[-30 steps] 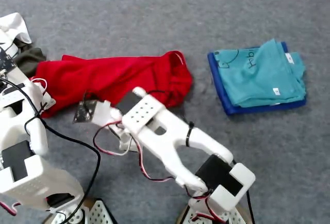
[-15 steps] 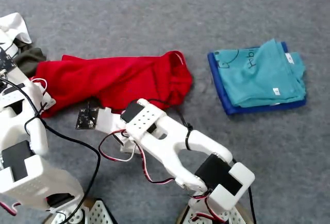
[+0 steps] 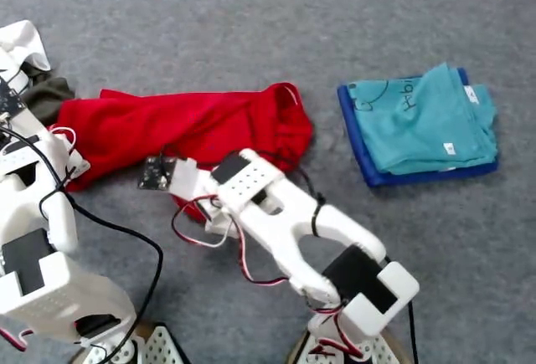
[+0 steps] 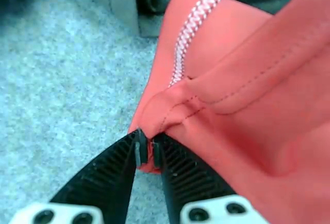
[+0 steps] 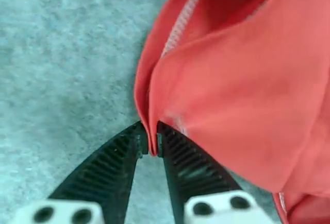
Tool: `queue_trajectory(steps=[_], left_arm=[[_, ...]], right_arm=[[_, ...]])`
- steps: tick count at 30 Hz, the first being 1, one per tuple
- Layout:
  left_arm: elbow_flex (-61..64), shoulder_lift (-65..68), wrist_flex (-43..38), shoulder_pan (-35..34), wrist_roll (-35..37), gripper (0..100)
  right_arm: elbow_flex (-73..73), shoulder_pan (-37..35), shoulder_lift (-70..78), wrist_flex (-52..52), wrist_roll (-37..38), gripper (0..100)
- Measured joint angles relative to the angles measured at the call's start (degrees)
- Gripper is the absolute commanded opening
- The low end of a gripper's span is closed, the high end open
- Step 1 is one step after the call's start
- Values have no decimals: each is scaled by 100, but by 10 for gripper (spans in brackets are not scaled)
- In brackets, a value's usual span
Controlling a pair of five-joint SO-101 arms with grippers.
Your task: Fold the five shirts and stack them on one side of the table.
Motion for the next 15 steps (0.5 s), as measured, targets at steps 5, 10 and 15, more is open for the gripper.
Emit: queue_trajectory(steps=[5, 10, 15], left_arm=[[0, 0, 0, 0, 0, 19], [0, 0, 0, 0, 0, 19], [0, 0, 0, 0, 0, 19]], right_arm=[[0, 44, 0, 0, 0, 0], [0, 44, 0, 0, 0, 2], [-176, 44, 0, 0, 0, 2]])
